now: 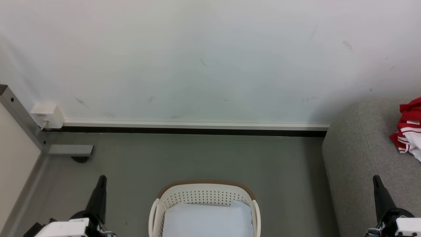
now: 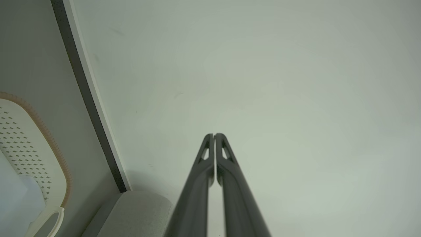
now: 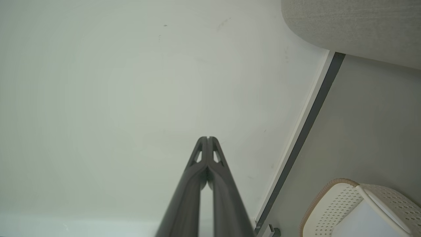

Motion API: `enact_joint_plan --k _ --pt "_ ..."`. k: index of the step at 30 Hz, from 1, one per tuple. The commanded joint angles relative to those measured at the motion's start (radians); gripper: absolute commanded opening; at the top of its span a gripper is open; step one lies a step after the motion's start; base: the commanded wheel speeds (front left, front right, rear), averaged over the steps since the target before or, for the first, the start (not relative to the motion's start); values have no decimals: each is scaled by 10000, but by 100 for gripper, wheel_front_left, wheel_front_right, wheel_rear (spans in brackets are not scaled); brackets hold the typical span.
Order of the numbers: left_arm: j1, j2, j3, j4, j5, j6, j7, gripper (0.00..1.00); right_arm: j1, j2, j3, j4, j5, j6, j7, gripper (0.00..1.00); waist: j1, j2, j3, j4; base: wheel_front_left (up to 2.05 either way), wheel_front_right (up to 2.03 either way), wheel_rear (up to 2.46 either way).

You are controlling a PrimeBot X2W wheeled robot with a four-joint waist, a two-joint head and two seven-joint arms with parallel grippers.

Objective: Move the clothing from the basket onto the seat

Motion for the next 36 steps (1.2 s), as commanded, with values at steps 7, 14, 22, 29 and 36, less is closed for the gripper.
enact_joint_plan --k 7,14,22,29,36 --pt "-68 19 25 -30 -137 -60 42 0 -132 -74 -32 -44 20 -21 28 0 1 -1 0 0 0 0 0" --pt "-68 19 25 -31 -138 -60 42 0 -132 -74 -32 -44 20 -21 28 0 1 -1 0 0 0 0 0" --pt "-68 19 25 -31 -138 -60 41 0 -132 -74 -32 -44 20 -21 27 0 1 -1 0 0 0 0 0" --pt "-68 19 24 -31 -138 -60 41 0 -132 -74 -31 -44 20 -21 27 0 1 -1 0 0 0 0 0" --pt "-68 19 24 -32 -138 -60 41 0 -132 -74 -31 -44 20 -21 27 0 1 -1 0 0 0 0 0"
